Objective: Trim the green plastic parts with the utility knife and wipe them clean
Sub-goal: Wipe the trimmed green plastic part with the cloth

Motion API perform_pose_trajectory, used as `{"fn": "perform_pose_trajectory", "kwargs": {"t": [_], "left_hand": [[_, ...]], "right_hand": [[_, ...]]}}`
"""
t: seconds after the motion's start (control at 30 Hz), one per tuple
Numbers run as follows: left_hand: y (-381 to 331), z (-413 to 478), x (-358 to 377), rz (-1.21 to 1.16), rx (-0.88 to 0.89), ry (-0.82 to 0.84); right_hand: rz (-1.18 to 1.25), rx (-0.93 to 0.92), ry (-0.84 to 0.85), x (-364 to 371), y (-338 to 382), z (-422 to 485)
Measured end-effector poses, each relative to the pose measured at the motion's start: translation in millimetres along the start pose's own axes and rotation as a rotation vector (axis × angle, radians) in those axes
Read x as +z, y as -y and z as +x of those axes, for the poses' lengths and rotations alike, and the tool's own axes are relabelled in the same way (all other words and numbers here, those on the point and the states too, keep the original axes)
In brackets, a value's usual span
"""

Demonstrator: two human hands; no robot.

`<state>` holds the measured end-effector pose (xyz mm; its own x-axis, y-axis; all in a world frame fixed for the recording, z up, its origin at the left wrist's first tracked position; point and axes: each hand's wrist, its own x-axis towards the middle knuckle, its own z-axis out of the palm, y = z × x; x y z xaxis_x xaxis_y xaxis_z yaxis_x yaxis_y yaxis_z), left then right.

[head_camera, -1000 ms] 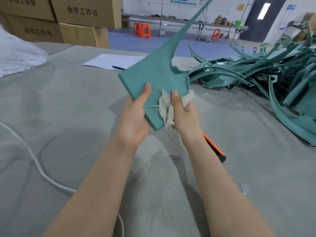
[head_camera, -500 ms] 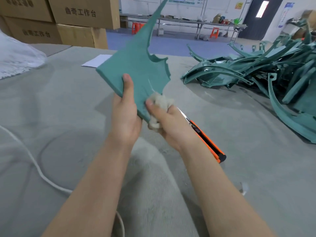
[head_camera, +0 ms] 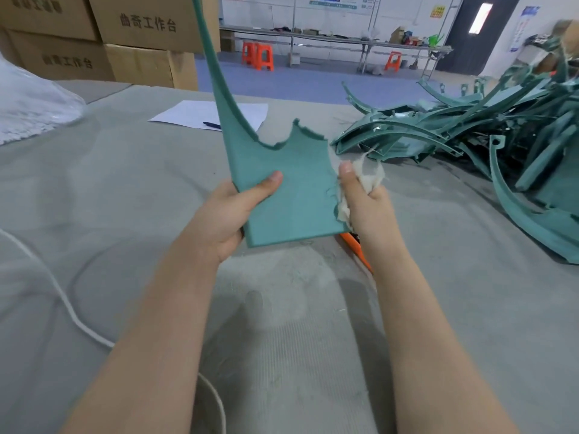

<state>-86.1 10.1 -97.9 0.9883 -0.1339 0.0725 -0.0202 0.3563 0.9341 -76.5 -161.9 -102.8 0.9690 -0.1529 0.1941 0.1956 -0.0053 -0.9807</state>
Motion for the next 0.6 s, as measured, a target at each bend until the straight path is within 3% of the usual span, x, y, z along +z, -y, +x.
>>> {"fn": "perform_pose_trajectory", "kwargs": {"t": [0.17, 0.23, 0.3, 0.37, 0.47, 0.53, 0.6], "left_hand": [[0.0, 3.1, 6.4, -0.192, 0.089, -0.073], [-3.4, 6.1, 2.5, -0.309, 0.145, -0.128], [-4.1, 7.7, 3.2, -0.374, 0.196, -0.157], [-0.7, 8.7, 11.0, -0.404, 0.227, -0.163], [4.7, 8.9, 22.3, -0.434, 0.240, -0.110], [7.6, 9.5, 24.1, -0.457, 0.218, -0.085], [9.0, 10.1, 25.1, -0.491, 0.160, -0.051]], "right_hand": [[0.229, 0.188, -0.450, -14.2, -3.8, 8.8], [0.269, 0.235, -0.505, -21.1, -3.7, 10.2], [0.375, 0.259, -0.346, -11.8, -0.2, 8.1], [0.519, 0.274, -0.045, 11.4, 6.3, 1.8], [0.311, 0.200, 0.280, 43.9, 4.6, -15.1], [0.106, 0.098, 0.216, 54.4, -4.1, -20.5], [0.096, 0.002, 0.026, 57.7, -6.9, -21.1]]}}
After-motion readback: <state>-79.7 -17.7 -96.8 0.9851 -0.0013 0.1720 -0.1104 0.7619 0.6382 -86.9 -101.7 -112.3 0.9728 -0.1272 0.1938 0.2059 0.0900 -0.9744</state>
